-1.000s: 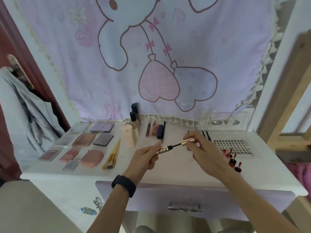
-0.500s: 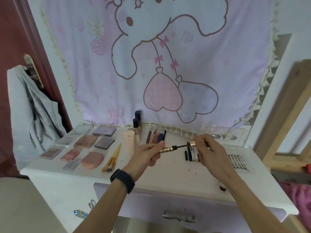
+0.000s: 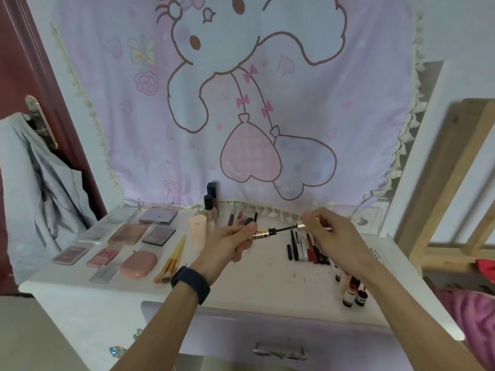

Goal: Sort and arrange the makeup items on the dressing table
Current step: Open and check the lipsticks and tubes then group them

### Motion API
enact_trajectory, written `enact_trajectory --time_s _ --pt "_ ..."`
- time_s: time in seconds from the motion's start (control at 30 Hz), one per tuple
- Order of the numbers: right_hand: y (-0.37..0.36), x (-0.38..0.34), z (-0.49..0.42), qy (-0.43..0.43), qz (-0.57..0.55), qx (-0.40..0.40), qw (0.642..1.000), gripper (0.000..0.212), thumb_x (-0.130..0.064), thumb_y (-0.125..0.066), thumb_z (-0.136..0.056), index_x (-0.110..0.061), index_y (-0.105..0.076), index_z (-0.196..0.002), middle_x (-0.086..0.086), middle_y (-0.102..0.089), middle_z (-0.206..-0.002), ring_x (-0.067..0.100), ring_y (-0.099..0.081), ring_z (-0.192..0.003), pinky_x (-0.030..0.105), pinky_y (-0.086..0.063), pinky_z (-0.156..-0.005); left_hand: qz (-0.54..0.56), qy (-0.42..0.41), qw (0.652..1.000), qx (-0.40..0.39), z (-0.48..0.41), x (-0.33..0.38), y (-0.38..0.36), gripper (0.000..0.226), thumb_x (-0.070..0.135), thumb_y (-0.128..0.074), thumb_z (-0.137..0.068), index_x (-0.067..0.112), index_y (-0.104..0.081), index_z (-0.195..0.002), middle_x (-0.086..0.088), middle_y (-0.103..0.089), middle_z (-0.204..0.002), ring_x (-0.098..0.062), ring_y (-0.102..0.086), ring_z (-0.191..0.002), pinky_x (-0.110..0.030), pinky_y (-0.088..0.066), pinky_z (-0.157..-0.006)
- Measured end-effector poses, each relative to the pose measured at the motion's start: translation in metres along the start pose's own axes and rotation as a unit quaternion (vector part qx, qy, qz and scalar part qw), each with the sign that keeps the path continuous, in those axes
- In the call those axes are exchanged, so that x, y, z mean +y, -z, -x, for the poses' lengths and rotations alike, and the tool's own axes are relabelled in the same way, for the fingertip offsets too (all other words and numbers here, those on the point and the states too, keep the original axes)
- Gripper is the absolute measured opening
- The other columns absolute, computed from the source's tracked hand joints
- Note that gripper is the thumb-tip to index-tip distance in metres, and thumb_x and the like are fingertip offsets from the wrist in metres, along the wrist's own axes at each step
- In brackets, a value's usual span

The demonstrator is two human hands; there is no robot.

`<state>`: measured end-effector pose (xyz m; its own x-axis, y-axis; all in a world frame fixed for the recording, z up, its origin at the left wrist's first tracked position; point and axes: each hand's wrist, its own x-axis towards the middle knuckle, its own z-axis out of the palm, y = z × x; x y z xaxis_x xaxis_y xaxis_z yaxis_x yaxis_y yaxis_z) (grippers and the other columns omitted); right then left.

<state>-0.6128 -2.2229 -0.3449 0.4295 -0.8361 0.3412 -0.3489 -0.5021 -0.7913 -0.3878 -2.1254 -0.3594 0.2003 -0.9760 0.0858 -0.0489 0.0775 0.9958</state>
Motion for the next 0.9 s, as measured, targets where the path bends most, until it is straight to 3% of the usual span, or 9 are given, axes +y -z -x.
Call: enact_trajectory --time_s 0.13,0.23,0.4,0.47,0.57,0.7,0.9 --pt "0.012 -0.006 -0.002 0.044 0.007 0.033 0.998 0.016 -0.043 -0.051 -0.102 -0.040 -0.062 -0.091 -0.016 -0.064 -0.071 0.002 -0.053 -0.056 0.012 -0.041 -0.056 0.088 0.057 0.994 -0.011 -0.005 -0.002 0.011 0.021 0.036 -0.067 -0.093 0.024 -0.074 -0.077 0.007 -0.028 -0.059 -0.010 -0.020 -0.050 -0.020 -0.021 -0.044" --pt "0.036 -0.006 -0.007 0.022 -0.025 0.084 0.996 0.014 -0.040 -0.052 -0.101 -0.037 -0.063 -0.092 -0.025 -0.063 -0.068 -0.003 -0.054 -0.056 0.023 -0.043 -0.064 0.132 0.067 0.989 0.015 -0.002 -0.009 0.031 0.022 0.038 -0.067 -0.091 0.033 -0.075 -0.071 0.004 -0.024 -0.064 -0.011 -0.017 -0.053 -0.020 -0.022 -0.043" --pt "0.034 -0.003 -0.010 -0.038 -0.143 0.098 0.984 0.024 -0.035 -0.052 -0.103 -0.022 -0.061 -0.085 -0.009 -0.051 -0.060 0.012 -0.043 -0.052 0.027 -0.042 -0.060 0.185 0.060 0.980 0.036 -0.003 -0.014 0.034 0.020 0.043 -0.063 -0.094 0.035 -0.077 -0.082 0.004 -0.037 -0.067 -0.009 -0.023 -0.052 -0.020 -0.025 -0.044" --pt "0.022 0.000 -0.010 -0.083 -0.248 0.100 0.960 0.029 -0.034 -0.054 -0.103 -0.013 -0.059 -0.083 -0.004 -0.053 -0.065 0.013 -0.040 -0.054 0.030 -0.037 -0.060 0.192 0.059 0.979 0.031 -0.008 -0.016 0.028 0.025 0.044 -0.057 -0.098 0.031 -0.078 -0.095 0.006 -0.044 -0.069 -0.008 -0.028 -0.052 -0.021 -0.025 -0.048" --pt "0.005 0.000 -0.007 -0.156 -0.430 0.103 0.883 0.021 -0.026 -0.060 -0.100 -0.008 -0.066 -0.090 0.002 -0.065 -0.075 0.010 -0.044 -0.052 0.023 -0.042 -0.052 0.202 0.060 0.977 0.030 -0.013 -0.022 0.019 0.031 0.047 -0.058 -0.096 0.025 -0.078 -0.104 0.007 -0.054 -0.076 -0.007 -0.036 -0.056 -0.021 -0.030 -0.051" --pt "-0.018 0.003 0.004 -0.192 -0.529 0.078 0.823 0.013 -0.018 -0.064 -0.095 -0.007 -0.068 -0.100 0.008 -0.073 -0.086 0.009 -0.050 -0.049 0.021 -0.048 -0.047 0.194 0.056 0.979 0.036 -0.014 -0.029 0.011 0.029 0.046 -0.064 -0.088 0.025 -0.077 -0.102 0.000 -0.065 -0.087 -0.009 -0.051 -0.062 -0.024 -0.040 -0.058" --pt "-0.044 0.018 0.023 -0.177 -0.456 0.060 0.870 0.022 -0.019 -0.059 -0.100 -0.020 -0.079 -0.090 0.006 -0.067 -0.081 0.013 -0.048 -0.054 0.025 -0.047 -0.053 0.082 0.049 0.995 0.018 -0.004 -0.034 0.013 0.025 0.046 -0.066 -0.083 0.031 -0.075 -0.102 0.001 -0.072 -0.097 -0.009 -0.060 -0.076 -0.027 -0.046 -0.069"
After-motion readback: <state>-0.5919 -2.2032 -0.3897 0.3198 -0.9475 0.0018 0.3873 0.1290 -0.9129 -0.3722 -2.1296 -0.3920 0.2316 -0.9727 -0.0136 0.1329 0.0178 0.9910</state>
